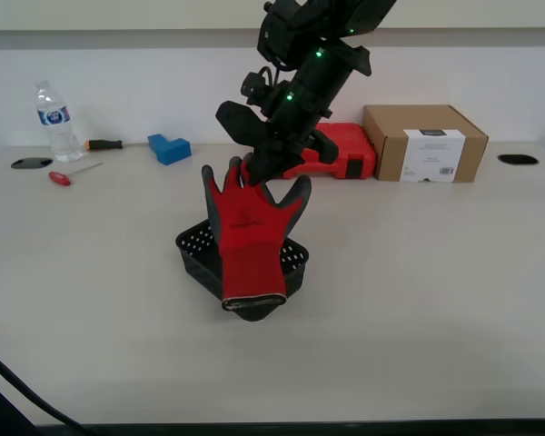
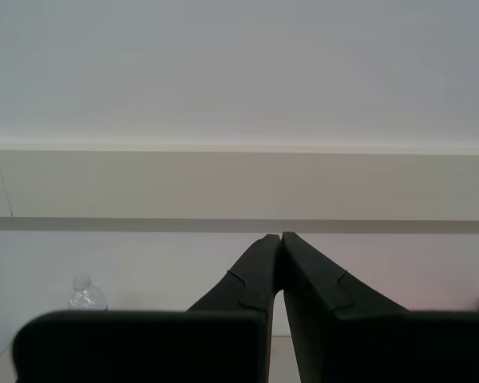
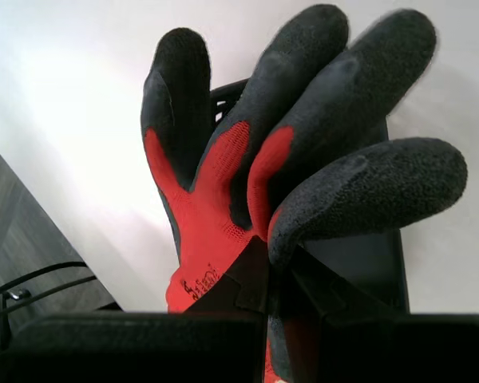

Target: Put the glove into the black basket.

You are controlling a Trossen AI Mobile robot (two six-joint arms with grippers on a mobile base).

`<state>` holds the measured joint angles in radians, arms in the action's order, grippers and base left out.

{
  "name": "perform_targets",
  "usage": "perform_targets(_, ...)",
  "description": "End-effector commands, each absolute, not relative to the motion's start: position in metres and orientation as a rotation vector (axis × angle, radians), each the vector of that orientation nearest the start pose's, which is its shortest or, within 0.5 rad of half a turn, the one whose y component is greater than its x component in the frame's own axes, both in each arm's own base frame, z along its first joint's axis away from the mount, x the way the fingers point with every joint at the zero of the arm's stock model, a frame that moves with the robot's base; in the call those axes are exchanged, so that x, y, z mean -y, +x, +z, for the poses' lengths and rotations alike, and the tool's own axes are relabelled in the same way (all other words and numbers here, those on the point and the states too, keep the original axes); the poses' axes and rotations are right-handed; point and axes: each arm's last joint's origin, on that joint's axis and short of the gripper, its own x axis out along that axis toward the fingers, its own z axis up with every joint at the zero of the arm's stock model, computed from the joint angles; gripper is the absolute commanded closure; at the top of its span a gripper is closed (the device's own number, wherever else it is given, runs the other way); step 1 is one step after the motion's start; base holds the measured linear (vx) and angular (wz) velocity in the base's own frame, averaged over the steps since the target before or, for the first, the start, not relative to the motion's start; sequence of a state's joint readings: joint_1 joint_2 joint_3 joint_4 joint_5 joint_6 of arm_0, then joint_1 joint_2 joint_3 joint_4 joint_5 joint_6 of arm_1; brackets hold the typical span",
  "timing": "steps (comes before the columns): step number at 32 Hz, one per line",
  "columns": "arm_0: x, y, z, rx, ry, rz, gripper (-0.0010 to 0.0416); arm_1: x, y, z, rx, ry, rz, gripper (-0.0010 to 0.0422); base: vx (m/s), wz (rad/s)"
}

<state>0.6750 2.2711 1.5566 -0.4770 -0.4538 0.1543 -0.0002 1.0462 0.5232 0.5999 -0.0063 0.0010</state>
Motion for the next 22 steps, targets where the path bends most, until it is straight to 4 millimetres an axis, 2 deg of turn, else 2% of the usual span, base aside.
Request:
perform_targets(1,-0.293,0.342,0.097,-1.261,0.036,0.889,0.0407,0.0,0.226,0.27,0.081,0.001,0.007,0.0412,0.0,0.0)
perform_targets(4,-0.295,0.345,0.099,-1.225,0.054,0.9,0.0407,0.0,0.226,0.27,0.081,0.001,0.007,0.0412,0.0,0.0)
perform_targets(5,-0.296,0.347,0.094,-1.231,0.051,0.893,0.0407,0.0,0.226,0.269,0.08,0.001,0.007,0.0412,0.0,0.0)
perform_targets(7,-0.3,0.351,0.077,-1.292,0.059,0.88,0.0407,0.0,0.227,0.269,0.079,0.0,0.007,0.0412,0.0,0.0)
perform_targets(8,-0.302,0.353,0.06,-1.347,0.063,0.867,0.0407,0.0,0.226,0.269,0.08,0.001,0.007,0.0412,0.0,0.0)
perform_targets(9,-0.303,0.354,0.054,-1.368,0.06,0.859,0.0407,0.0,0.226,0.269,0.08,0.001,0.007,0.0412,0.0,0.0)
perform_targets(10,-0.305,0.354,0.035,-1.426,0.062,0.854,0.0407,0.0,0.226,0.269,0.08,0.001,0.007,0.0412,0.0,0.0)
perform_targets(16,-0.303,0.353,0.02,-1.452,0.052,0.833,0.0407,0.0,0.226,0.269,0.078,0.001,0.01,0.0412,0.0,0.0)
perform_targets(22,-0.298,0.346,-0.019,-1.543,0.052,0.793,0.0407,0.0,0.227,0.269,0.078,0.001,0.01,0.0412,0.0,0.0)
